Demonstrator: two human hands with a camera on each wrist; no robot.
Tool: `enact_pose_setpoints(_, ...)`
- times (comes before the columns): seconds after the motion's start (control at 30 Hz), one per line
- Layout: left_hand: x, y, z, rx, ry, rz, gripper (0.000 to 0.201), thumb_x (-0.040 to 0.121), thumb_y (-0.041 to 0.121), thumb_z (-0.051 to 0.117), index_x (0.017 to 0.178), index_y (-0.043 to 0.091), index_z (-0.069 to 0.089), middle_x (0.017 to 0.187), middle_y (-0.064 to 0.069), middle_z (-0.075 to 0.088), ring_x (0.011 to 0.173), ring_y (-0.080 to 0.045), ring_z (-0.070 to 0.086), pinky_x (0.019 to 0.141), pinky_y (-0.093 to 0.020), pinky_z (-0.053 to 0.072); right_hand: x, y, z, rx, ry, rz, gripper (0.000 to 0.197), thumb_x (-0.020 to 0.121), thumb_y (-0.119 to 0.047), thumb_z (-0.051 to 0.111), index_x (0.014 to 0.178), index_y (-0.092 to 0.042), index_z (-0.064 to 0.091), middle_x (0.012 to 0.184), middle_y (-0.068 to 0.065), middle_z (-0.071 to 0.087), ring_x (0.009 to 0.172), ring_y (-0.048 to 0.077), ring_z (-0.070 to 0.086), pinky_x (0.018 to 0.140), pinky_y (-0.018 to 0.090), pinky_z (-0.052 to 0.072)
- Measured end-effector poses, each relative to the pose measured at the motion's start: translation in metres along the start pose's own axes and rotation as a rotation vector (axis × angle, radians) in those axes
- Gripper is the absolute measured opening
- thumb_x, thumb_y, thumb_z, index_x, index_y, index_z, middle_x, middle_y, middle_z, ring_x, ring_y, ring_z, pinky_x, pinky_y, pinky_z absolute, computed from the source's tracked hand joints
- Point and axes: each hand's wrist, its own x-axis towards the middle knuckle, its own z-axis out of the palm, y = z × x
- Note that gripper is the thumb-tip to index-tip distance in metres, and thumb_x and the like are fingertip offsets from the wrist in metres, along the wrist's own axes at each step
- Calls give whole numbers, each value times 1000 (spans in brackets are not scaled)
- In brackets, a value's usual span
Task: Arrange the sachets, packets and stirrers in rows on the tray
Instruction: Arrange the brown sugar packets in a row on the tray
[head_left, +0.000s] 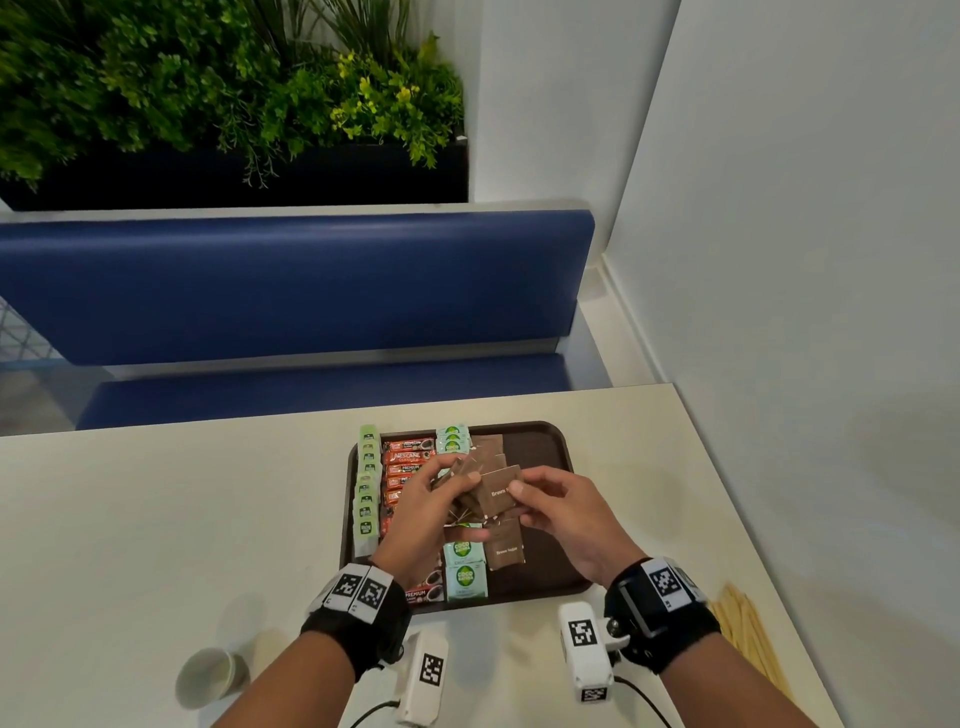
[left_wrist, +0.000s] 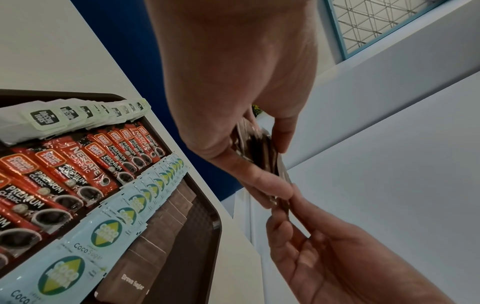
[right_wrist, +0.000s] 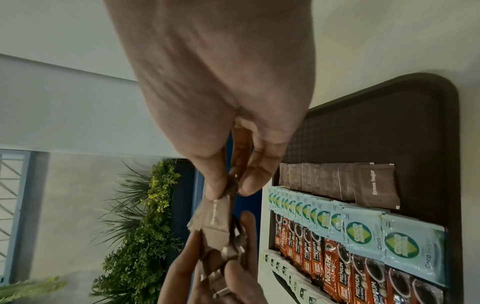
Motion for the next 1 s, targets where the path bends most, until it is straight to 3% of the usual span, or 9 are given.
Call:
enact_pose_setpoints(0.17,0,-3,-1,-39,25,-7,29,98,13,75,126,18,70,117,-16,78,100,-36,80,59,-40,66,5,1,-8,-103,5,-8,16,96,-19,76,111,-14,75,101,5,79,86,11,75,74,20,57)
enact_pose_setpoints(0.27,1,-4,-4,-90,63,-33,29,99,13,74,127,18,70,112,-16,79,94,-28,79,59,-38,65,10,5,-14,-130,-38,8,15,99,-21,72,111,-13,72,100,4,78,88,12,73,79,23,58)
enact_pose_setpoints(0.33,2,-3,-8,-114,73,-36,30,99,12,74,127,18,69,117,-18,78,94,-28,79,57,-37,65,16,13,-21,-88,-62,29,17,101,-21,70,115,-10,70,101,4,78,90,13,73,83,27,58)
enact_pose_setpoints(0.43,2,-1,-15,-131,95,-27,30,99,10,73,128,16,69,121,-17,76,94,-27,79,54,-33,63,29,34,-34,-93,18,55,18,100,-19,70,115,-8,68,101,5,78,90,13,71,87,32,57)
enact_pose_setpoints(0.57,1,-1,-28,-142,132,-25,32,99,10,73,130,14,68,124,-16,74,95,-26,78,56,-35,64,44,84,-41,-326,79,119,11,94,-10,76,98,-6,67,86,12,74,78,19,65,75,27,54)
enact_pose_setpoints(0.67,0,-3,-39,-126,152,-32,29,98,10,74,126,17,71,125,-15,74,102,-30,78,60,-39,67,55,127,-37,-559,99,171,13,87,-13,82,89,-13,69,81,6,75,81,25,72,81,31,55)
enact_pose_setpoints(0.83,-4,-8,-51,-132,191,-52,31,96,10,76,125,20,71,127,-18,74,113,-42,75,58,-40,66,57,156,-25,-729,181,191,14,89,-15,80,89,-18,66,75,-9,66,72,8,61,61,7,38)
enact_pose_setpoints(1.0,-6,-11,-52,-128,201,-59,28,96,9,76,123,19,73,121,-17,78,109,-39,78,60,-41,66,56,161,-18,-751,233,198,18,93,-5,75,85,-15,62,71,-13,61,66,-2,55,57,6,41)
